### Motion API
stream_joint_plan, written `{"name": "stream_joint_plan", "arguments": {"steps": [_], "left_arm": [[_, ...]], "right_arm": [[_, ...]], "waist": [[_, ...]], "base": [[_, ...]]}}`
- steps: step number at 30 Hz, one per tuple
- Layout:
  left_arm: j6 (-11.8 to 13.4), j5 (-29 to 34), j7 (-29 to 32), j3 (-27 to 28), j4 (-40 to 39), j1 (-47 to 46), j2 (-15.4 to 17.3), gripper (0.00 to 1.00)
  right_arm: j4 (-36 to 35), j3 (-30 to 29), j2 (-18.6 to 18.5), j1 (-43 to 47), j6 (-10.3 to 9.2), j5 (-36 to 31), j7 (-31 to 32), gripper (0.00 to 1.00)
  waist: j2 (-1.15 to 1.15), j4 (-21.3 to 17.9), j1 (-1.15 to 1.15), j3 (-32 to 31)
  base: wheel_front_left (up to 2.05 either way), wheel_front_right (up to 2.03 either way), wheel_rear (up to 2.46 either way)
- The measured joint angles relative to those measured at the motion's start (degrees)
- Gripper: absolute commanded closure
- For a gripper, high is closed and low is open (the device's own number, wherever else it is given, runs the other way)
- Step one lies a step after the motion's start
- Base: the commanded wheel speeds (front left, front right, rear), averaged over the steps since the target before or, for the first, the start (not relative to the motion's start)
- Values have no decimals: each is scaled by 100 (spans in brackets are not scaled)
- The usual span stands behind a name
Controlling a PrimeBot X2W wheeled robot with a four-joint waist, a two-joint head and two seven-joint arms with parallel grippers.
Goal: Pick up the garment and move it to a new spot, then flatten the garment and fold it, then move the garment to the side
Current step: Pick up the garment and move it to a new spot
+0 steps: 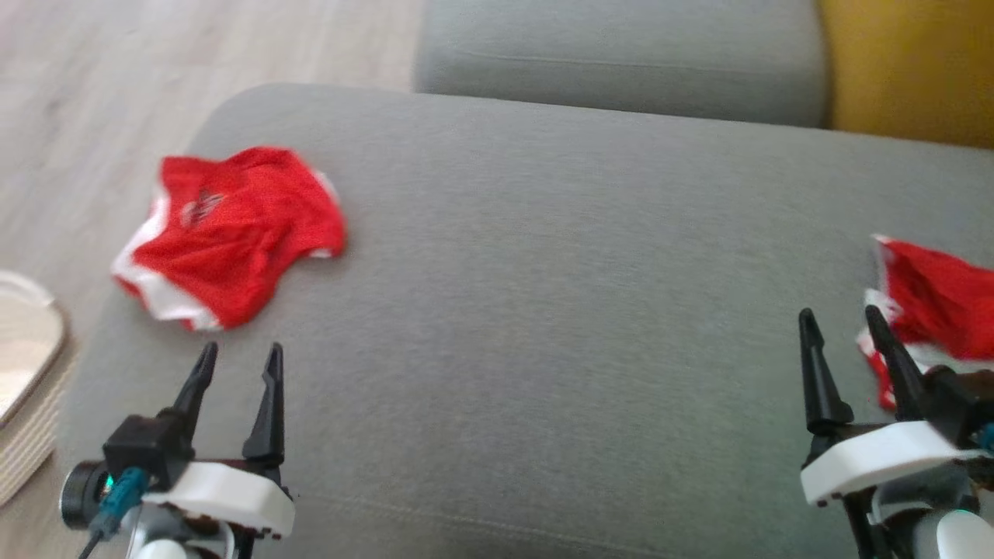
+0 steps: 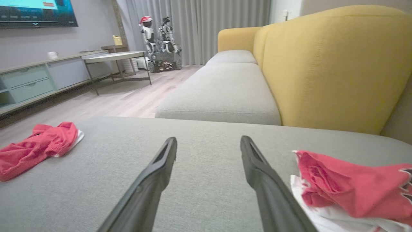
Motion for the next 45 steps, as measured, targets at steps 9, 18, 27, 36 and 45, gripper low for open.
{"name": "stream_joint_plan", "arguments": {"steps": [9,18,27,36,45], "left_arm": [[49,-31,-4,60,38,-19,60,0],[53,-89,-9,64,40,-44,85,0],[78,-146,-51,58,40,-67,85,0],[43,-289,-182,152,-3,-778,74,0],[-378,-444,-364,356,1054,-2958,11,0]], "right_arm": [[-44,248,2,-1,0,-35,35,0],[-37,290,2,-1,0,-35,40,0],[-11,291,2,-1,0,-33,41,0],[-192,297,2,-118,0,-119,243,0],[-720,345,-5,-918,0,-584,668,0]], "waist": [[0,829,0,-41],[0,1160,0,-94],[0,1212,0,-66],[0,1147,0,373],[0,904,2,1409]], "base": [[0,0,0],[0,0,0],[0,0,0],[0,0,0],[0,0,0]]}}
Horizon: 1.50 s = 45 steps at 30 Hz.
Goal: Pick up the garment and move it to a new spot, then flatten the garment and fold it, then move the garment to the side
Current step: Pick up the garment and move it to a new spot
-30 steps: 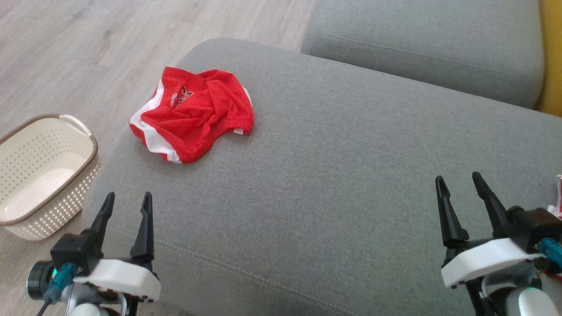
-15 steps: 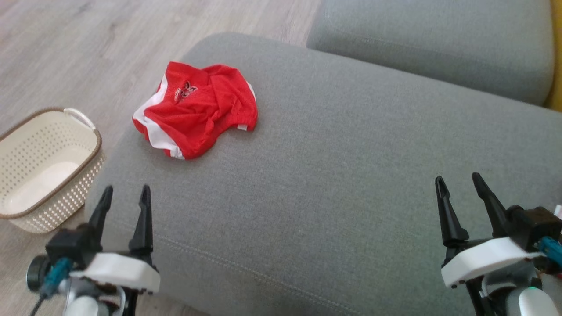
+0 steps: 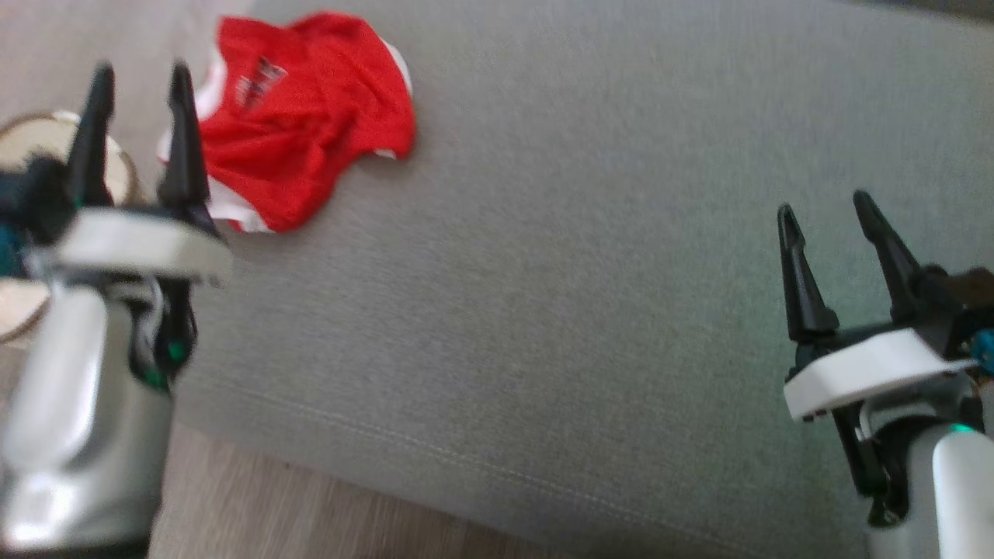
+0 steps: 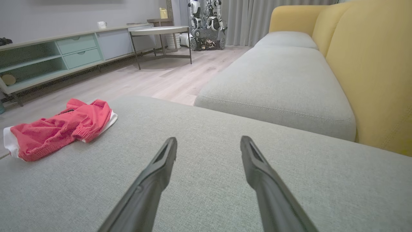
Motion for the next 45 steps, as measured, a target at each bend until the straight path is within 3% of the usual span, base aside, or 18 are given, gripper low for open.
{"name": "stream_joint_plan", "arguments": {"steps": [11,19,20,21,22,26,30,34,40,45], "left_arm": [[-820,-254,94,-156,3695,-2318,-75,0],[-970,-637,693,-472,5402,-2722,-209,0],[-983,-735,777,-491,5451,-2776,-201,0],[-982,-828,853,-517,5478,-2822,-194,36],[-981,-918,872,-567,5476,-2839,-196,95],[-983,-1191,626,-839,5369,-2780,-179,100],[-984,-1316,48,-1011,5105,-2715,112,100],[-984,-1303,-44,-1017,4844,-2706,326,100],[-913,-978,-51,-637,3574,-2225,715,100],[-725,-872,-58,-435,2683,-1244,888,100]], "right_arm": [[-114,155,-12,-580,0,-222,146,0],[-67,175,-18,-659,0,-168,115,0],[-55,172,-18,-660,0,-167,110,0],[-34,169,-18,-660,0,-159,109,0],[-13,156,-18,-660,0,-149,104,0],[42,97,-18,-660,0,-109,16,0],[163,10,-18,-656,0,-7,-112,0],[254,-27,-18,-644,0,86,-229,0],[405,-100,-15,-526,0,303,-397,0],[564,-101,-13,-235,0,499,-527,0]], "waist": [[0,-494,1,1188],[0,-831,-1,1506],[0,-851,-1,1510],[0,-865,-1,1500],[0,-872,-1,1481],[0,-876,-1,1350],[0,-876,-1,1040],[0,-886,-1,782],[0,-955,-1,194],[0,-1069,-1,-317]], "base": [[0,0,0],[0,0,0],[0,0,0],[0,0,0],[0,0,0],[0,0,0],[0,0,0],[0,0,0],[0,0,0],[0,0,0]]}}
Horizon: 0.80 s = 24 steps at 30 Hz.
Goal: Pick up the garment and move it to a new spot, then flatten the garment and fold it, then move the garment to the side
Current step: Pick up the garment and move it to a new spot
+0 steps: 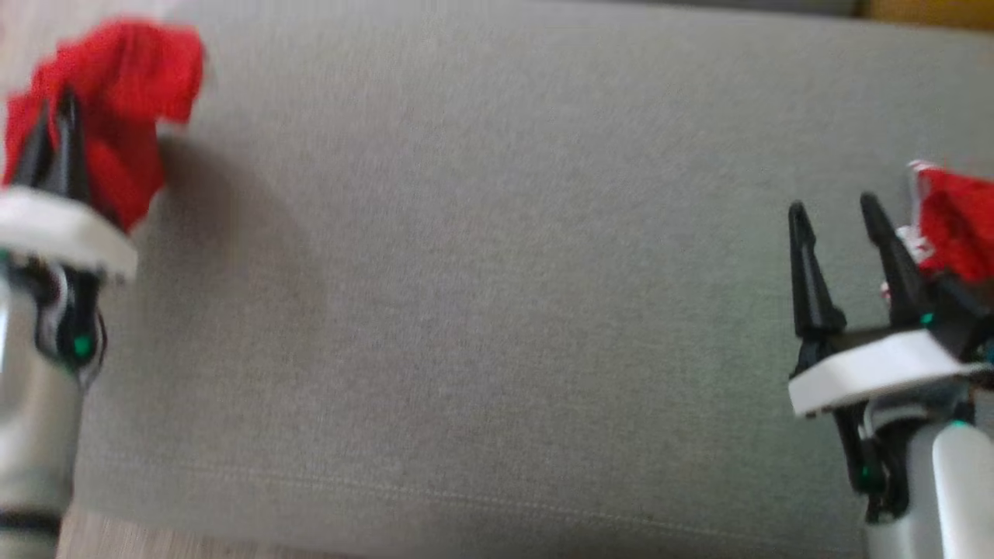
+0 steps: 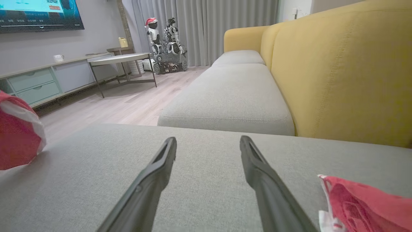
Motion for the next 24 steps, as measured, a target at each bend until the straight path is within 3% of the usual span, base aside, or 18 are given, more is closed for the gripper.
{"name": "stream_joint_plan", "arguments": {"steps": [6,15,19,24], "left_arm": [[576,1,63,135,-1512,1583,138,100],[1304,55,802,110,-3994,3240,339,100],[1338,92,1091,-174,-4489,3318,322,100],[1104,153,1248,-799,-4455,3057,11,100]], "right_arm": [[98,70,9,445,0,105,-65,0],[90,29,11,697,0,267,-69,0],[69,70,12,693,0,348,-70,0],[43,189,14,666,0,399,-96,0]], "waist": [[0,-239,0,-529],[0,-671,0,-776],[0,-866,0,-700],[0,-1230,0,-513]], "base": [[0,0,0],[0,0,0],[0,0,0],[0,0,0]]}}
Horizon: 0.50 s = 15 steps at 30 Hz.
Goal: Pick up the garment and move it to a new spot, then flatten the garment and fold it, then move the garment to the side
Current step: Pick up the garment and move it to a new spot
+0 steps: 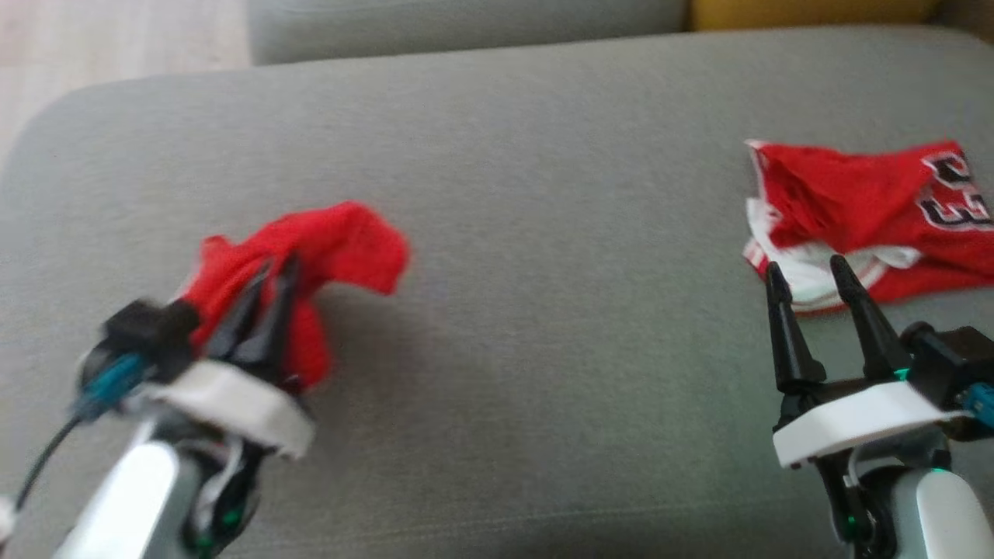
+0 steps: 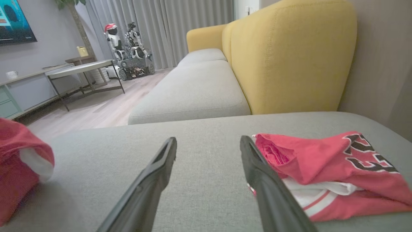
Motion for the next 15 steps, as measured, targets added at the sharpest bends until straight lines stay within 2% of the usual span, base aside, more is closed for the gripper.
{"name": "stream_joint_plan", "arguments": {"steps": [8,15], "left_arm": [[-464,-10,-80,-621,967,-1366,-849,100],[-822,-8,-175,-1043,2313,-1942,-1330,100]], "right_arm": [[-12,148,0,-221,0,115,-112,0],[59,266,0,-401,0,244,-297,0]], "waist": [[0,-634,0,531],[0,-1029,1,1107]], "base": [[0,0,0],[0,0,0]]}}
